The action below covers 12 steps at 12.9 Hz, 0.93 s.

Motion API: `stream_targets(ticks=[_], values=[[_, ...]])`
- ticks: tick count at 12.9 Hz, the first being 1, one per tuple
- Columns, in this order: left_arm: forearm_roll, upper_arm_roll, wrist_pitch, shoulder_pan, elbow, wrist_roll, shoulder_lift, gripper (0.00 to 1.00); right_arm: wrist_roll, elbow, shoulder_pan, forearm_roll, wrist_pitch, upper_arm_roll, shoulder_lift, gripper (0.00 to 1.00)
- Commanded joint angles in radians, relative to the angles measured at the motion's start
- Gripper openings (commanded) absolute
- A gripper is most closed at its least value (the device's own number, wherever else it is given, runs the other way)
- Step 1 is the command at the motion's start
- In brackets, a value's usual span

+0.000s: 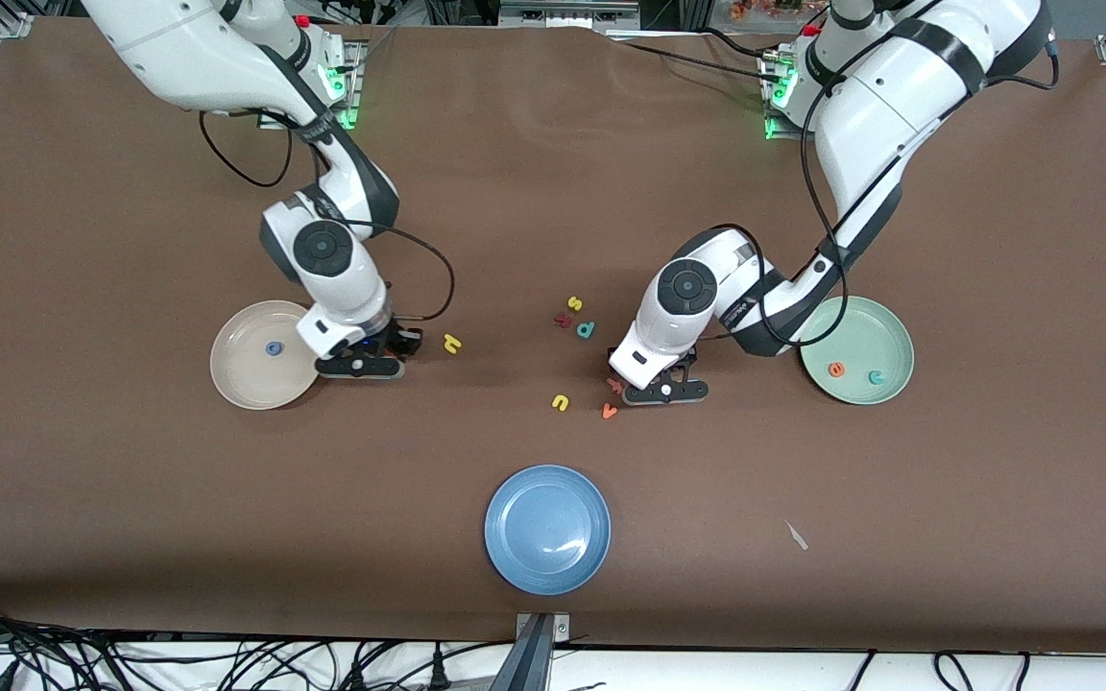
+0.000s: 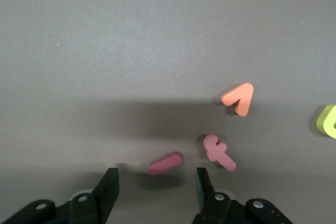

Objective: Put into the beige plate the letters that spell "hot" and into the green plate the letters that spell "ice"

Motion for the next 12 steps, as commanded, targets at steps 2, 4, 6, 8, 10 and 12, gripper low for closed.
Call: stream_targets(ticks=[2,4,6,8,10,12], values=[[0.027,0.047,-0.002,-0.058,0.063,0.002,0.028,0.62,-0.275,-0.099,-0.119,-0.002,-0.05,-0.024,-0.136,0.28],[0.029,0.047,-0.002,-0.058,0.063,0.002,0.028,0.49,-0.383,-0.128,-0.125,-0.002,-0.038,-0.093,-0.145,0.29],[0.03,0.047,-0.002,-0.058,0.063,-0.001,0.028,0.35,-0.383,-0.17,-0.125,0.001,0.03,-0.106,-0.145,0.55],[0.03,0.047,-0.002,-0.058,0.063,-0.002,0.027,0.17,-0.372,-0.172,-0.125,0.001,0.038,-0.106,-0.147,0.72],[0.03,0.047,-0.002,-0.058,0.063,-0.002,0.025,0.06,-0.327,-0.17,-0.125,0.012,0.038,-0.099,-0.147,0.72],[0.03,0.047,-0.002,-0.056,0.063,-0.002,0.025,0.05,-0.232,-0.165,-0.122,0.022,0.036,-0.048,-0.141,0.72]])
